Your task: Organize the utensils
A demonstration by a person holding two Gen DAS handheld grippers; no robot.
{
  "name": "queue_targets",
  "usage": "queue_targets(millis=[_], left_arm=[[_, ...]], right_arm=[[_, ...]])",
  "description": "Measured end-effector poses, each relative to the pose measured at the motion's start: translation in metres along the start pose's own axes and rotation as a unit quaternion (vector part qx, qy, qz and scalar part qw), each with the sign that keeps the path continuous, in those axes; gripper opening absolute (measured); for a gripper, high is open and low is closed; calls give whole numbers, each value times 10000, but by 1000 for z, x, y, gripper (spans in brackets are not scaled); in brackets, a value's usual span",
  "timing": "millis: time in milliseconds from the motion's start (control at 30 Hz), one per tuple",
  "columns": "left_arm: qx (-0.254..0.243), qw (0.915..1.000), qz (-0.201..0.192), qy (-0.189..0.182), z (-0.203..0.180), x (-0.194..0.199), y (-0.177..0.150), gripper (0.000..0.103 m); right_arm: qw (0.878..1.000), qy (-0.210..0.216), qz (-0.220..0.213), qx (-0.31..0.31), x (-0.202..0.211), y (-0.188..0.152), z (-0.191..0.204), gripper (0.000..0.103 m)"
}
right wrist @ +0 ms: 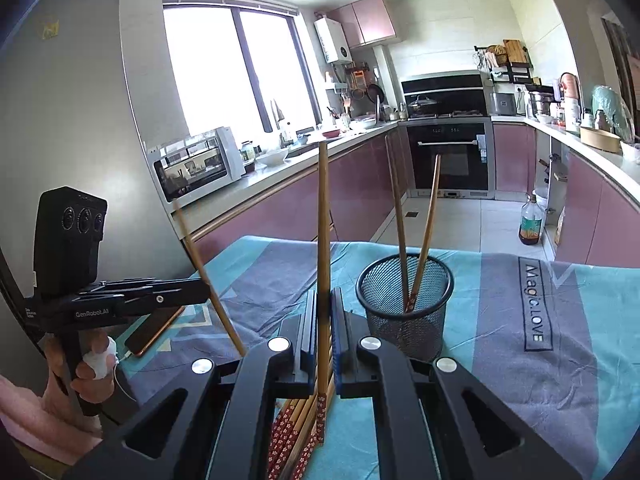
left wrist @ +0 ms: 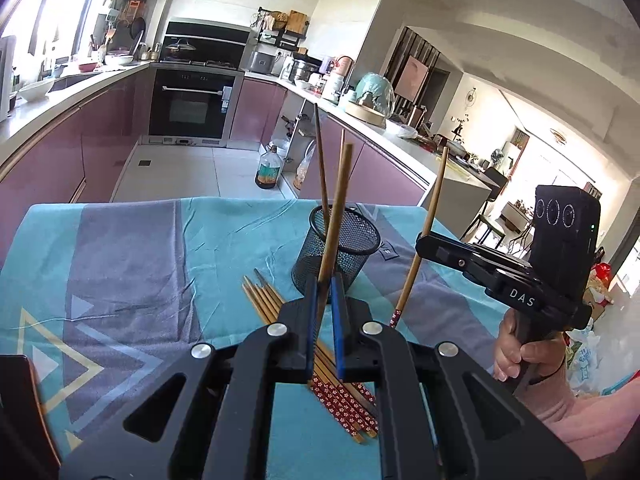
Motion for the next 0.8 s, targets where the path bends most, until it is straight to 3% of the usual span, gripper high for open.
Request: queue_targets(millis=[467, 600, 800], left_arm=[[-111, 9987, -413, -291, -20, 2, 43, 4], [-116, 9990, -287, -317, -24, -7, 37, 4], [40, 9999, 149, -38, -4, -28, 14, 4]], right_arm=[[9994, -85, -329, 51, 8, 31, -11, 5], [9996, -71, -267, 57, 2, 28, -14, 5], [10000, -41, -56, -40, -8, 15, -20, 5]])
Point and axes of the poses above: each gripper's, at about its wrist camera, not at the fingertips, and x roughly against the way its jaws point, z to its left, y to its top, the point moved 8 cm from there along -x, roughly the way its jaws point, and after that the axes turned 8 degrees about -z, right-handed, at the moved point
